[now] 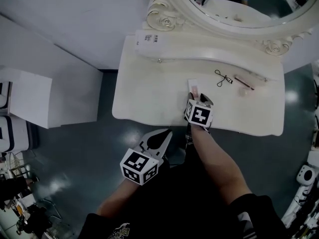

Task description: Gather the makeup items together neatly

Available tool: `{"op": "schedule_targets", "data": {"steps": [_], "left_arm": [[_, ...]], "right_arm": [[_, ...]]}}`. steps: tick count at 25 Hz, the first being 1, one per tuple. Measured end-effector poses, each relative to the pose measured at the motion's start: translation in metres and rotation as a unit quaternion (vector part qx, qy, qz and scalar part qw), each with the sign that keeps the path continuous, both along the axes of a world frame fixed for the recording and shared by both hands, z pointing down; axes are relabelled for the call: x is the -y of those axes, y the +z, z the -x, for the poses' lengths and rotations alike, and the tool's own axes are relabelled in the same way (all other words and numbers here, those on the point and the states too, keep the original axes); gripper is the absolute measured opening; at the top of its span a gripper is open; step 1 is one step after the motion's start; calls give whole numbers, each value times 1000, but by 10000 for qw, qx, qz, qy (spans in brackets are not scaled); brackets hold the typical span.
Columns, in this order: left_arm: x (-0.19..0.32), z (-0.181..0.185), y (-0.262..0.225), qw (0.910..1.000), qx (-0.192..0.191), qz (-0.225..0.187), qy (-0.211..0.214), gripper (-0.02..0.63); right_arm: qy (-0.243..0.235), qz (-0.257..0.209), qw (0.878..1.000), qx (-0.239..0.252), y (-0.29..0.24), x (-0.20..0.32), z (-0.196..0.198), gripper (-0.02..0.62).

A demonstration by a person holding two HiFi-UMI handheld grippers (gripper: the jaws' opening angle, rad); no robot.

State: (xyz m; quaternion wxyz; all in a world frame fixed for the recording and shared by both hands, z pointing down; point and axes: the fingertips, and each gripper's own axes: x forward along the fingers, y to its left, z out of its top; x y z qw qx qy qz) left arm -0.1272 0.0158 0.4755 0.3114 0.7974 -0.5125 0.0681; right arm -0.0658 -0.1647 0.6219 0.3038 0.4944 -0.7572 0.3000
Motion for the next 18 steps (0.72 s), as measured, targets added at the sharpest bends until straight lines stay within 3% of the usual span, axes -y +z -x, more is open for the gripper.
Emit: {"op": "schedule_targets", "data": {"steps": [11, 18], "left_arm": [[-36, 26, -2, 9998, 137, -19, 132, 8], [-52, 36, -6, 9992, 256, -97, 280, 8]], "right_arm": [[916, -27, 9955, -256, 3, -1, 8, 227], [1012, -263, 9944, -149, -7, -6, 9, 252]]}}
